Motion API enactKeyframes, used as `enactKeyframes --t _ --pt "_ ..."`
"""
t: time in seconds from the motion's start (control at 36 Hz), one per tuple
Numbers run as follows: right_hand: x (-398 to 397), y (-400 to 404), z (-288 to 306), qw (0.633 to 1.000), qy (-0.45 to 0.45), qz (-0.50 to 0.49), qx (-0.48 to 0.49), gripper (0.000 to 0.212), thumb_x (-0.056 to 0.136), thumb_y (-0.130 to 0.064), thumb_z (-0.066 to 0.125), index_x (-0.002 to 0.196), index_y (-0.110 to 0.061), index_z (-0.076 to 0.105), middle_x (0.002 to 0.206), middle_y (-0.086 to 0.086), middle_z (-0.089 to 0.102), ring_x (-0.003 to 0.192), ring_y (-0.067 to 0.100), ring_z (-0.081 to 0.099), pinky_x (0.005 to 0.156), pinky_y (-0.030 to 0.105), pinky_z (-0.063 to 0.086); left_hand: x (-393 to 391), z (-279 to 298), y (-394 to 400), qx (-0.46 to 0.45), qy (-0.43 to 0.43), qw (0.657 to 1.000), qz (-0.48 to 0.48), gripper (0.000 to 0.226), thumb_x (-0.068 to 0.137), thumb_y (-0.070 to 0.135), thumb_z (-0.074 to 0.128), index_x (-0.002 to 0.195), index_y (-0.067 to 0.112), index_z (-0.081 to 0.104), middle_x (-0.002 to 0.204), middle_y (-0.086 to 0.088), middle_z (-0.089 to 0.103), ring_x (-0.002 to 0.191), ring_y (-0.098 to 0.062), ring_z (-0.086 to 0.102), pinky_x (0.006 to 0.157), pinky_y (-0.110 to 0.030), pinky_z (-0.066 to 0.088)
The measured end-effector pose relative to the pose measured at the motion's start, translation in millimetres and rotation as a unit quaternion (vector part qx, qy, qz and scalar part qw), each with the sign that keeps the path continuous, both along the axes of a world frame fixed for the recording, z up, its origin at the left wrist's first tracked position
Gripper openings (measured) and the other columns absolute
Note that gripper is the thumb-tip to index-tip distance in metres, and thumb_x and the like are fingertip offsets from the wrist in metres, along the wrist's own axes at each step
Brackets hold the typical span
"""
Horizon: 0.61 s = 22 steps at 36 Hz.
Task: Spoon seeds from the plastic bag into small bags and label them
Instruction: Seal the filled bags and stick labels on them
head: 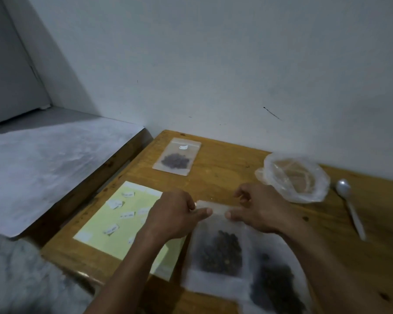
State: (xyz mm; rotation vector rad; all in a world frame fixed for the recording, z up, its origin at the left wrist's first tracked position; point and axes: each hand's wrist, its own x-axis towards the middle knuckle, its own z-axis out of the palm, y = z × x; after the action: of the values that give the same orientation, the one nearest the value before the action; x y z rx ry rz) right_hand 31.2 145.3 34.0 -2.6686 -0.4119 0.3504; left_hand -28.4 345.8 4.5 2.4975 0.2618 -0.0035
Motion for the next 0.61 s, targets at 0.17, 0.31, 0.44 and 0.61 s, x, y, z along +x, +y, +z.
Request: enactKeyframes --t 0.17,0.31,0.44,0.61 --pt "-1.5 1.0 -23.5 0.998 -0.015 -0.021 0.050 0.053 0.067 -0.051 0.084 0.112 -0.029 0.064 0.107 -0.007 0.063 0.096 0.014 0.061 0.087 0.042 0.054 -8.5 -2.8 -21.9 0.023 -0.040 0.996 0.083 0.033 0.074 0.051 0.082 0.087 0.023 0.069 0.080 0.006 0.067 0.076 -0.012 0.064 0.063 -0.030 0.050" --pt "-3.1 2.9 -28.3 0.981 -0.055 -0.052 0.181 0.041 0.067 -0.031 0.090 0.100 -0.028 0.067 0.085 -0.009 0.064 0.081 0.013 0.063 0.079 0.040 0.057 -12.6 -1.7 -22.8 -0.014 -0.092 0.990 0.105 0.027 0.075 0.043 0.084 0.086 0.025 0.067 0.079 0.009 0.067 0.074 -0.009 0.062 0.057 -0.026 0.043" --pt "1.2 3.0 -11.6 0.954 -0.074 -0.045 0.287 0.045 0.066 -0.025 0.091 0.104 -0.025 0.067 0.090 -0.004 0.063 0.074 0.010 0.057 0.067 0.022 0.051 -14.2 15.1 -17.8 -0.233 -0.157 0.955 0.091 0.019 0.081 0.020 0.082 0.077 0.012 0.065 0.073 -0.006 0.071 0.071 -0.017 0.067 0.068 -0.035 0.053" --pt "-5.6 12.5 20.6 0.858 0.067 -0.027 0.509 0.034 0.079 -0.012 0.079 0.110 -0.003 0.067 0.103 0.016 0.073 0.091 0.022 0.070 0.085 0.038 0.058 -20.8 48.2 -3.1 -0.469 -0.199 0.859 0.047 0.013 0.088 0.007 0.070 0.089 0.004 0.057 0.083 -0.019 0.074 0.077 -0.026 0.070 0.078 -0.048 0.054"
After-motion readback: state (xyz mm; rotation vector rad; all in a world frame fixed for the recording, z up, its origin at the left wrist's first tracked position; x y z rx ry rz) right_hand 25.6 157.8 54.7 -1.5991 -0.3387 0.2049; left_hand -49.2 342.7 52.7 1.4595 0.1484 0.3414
